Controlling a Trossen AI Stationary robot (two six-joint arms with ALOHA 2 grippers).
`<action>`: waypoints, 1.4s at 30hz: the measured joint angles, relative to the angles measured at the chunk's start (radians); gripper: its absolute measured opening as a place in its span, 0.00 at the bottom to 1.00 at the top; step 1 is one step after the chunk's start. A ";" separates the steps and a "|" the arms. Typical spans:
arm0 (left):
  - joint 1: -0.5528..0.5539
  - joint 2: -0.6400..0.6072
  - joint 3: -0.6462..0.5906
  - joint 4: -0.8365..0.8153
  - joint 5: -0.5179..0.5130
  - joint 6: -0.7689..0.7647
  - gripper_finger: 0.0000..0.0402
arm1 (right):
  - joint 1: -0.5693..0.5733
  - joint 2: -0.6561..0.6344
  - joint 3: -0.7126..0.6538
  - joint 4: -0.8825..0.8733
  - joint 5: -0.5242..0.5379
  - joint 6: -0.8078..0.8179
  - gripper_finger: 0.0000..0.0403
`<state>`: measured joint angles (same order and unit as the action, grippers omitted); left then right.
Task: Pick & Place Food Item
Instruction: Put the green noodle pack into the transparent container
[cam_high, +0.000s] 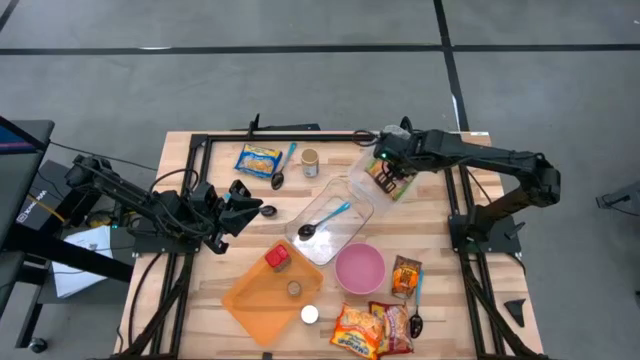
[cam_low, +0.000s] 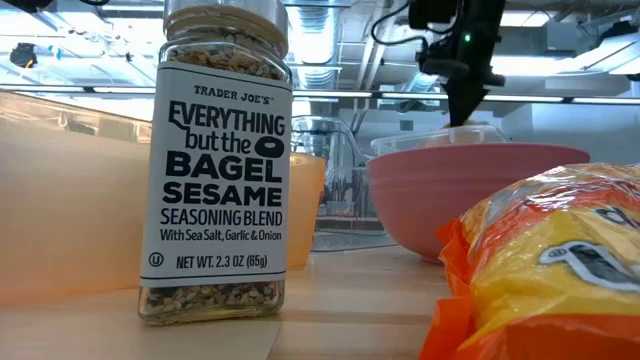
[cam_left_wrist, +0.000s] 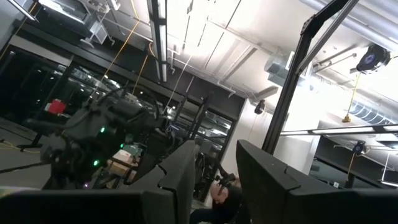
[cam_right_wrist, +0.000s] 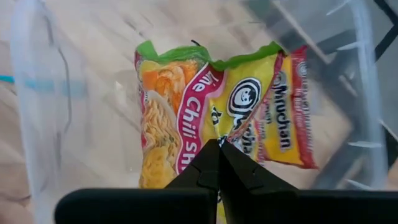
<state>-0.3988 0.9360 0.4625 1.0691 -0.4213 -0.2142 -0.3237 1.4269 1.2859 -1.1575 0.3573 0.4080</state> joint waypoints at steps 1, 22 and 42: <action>0.000 0.000 0.000 -0.001 0.000 0.000 0.28 | 0.000 0.000 -0.018 0.018 -0.002 0.000 0.00; -0.004 0.000 0.000 -0.011 0.000 -0.030 0.28 | -0.028 0.120 -0.146 0.194 -0.001 -0.024 0.00; -0.005 0.000 0.000 -0.014 0.000 -0.031 0.28 | -0.031 0.135 -0.144 0.202 0.024 -0.068 0.01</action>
<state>-0.4034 0.9363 0.4625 1.0550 -0.4213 -0.2447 -0.3550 1.5620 1.1419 -0.9558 0.3815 0.3401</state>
